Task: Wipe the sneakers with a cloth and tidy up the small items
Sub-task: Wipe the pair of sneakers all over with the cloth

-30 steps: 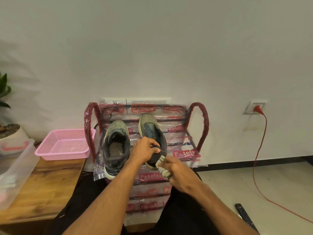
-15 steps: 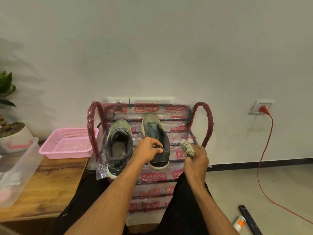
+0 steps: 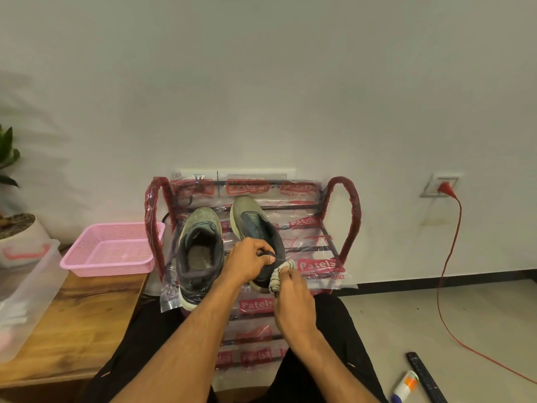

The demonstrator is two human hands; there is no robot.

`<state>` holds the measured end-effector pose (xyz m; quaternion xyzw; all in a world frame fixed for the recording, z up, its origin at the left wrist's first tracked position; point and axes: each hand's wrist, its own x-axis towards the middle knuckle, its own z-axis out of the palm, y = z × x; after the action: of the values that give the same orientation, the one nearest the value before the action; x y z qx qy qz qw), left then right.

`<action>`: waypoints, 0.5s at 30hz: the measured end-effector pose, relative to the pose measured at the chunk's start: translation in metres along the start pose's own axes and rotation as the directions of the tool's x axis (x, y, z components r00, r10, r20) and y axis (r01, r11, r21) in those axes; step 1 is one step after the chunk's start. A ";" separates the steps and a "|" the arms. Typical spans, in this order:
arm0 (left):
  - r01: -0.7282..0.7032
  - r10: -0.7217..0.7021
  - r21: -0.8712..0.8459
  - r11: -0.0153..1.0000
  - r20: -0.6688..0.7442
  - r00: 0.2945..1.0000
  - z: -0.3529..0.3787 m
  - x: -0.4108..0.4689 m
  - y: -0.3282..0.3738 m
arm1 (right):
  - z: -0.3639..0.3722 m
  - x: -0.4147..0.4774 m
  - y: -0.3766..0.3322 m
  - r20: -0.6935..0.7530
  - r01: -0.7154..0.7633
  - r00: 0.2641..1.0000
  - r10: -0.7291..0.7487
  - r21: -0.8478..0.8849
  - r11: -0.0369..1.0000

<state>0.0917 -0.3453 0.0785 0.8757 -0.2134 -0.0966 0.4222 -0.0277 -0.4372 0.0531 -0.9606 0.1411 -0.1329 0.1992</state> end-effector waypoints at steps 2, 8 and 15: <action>-0.006 0.006 0.005 1.000 0.004 1.000 -0.001 0.000 0.001 | -0.004 0.004 -0.001 0.017 -0.001 1.000 0.001 0.026 1.000; -0.032 0.032 0.004 0.999 0.038 0.999 -0.004 -0.010 0.007 | -0.012 0.038 0.023 0.012 -0.238 0.970 0.243 0.253 0.938; -0.063 0.061 0.167 0.984 0.016 0.998 -0.006 -0.036 0.021 | -0.010 0.039 0.017 0.107 -0.183 0.982 0.156 0.330 0.926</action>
<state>0.0554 -0.3362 0.0989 0.9005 -0.2504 -0.0700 0.3486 0.0019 -0.4682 0.0626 -0.9007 0.1908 -0.0994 0.3775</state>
